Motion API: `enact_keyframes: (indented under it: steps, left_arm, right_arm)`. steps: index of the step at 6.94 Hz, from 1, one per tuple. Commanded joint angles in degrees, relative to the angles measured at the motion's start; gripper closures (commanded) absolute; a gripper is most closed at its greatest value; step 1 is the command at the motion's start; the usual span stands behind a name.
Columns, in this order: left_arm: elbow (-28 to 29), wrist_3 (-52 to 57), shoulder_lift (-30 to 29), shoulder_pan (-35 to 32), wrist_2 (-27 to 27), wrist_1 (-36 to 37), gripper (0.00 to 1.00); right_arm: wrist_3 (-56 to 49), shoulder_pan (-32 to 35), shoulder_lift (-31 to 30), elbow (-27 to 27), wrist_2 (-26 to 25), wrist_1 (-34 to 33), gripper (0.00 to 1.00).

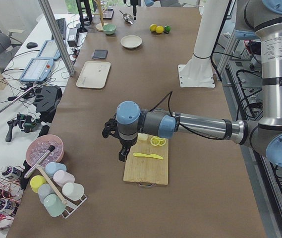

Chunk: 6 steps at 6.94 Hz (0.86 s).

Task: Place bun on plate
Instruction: 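Reach the right gripper to the rim of the white plate and grasp it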

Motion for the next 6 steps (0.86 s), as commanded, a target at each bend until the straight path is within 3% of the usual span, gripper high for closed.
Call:
enact_keyframes:
  steps: [1, 4, 6]
  left_arm:
    - [0.7, 0.0, -0.1, 0.1, 0.0, 0.0, 0.02]
    - [0.6, 0.0, -0.1, 0.0, 0.0, -0.1, 0.02]
    - [0.6, 0.0, -0.2, 0.0, 0.0, -0.1, 0.02]
  right_arm:
    - [8.2, -6.5, 4.4, -6.9, -4.6, 7.9, 0.10]
    - [8.5, -9.2, 7.2, -10.4, -5.7, 8.3, 0.14]
    - [8.5, -9.9, 8.5, -11.5, -5.7, 8.2, 0.23]
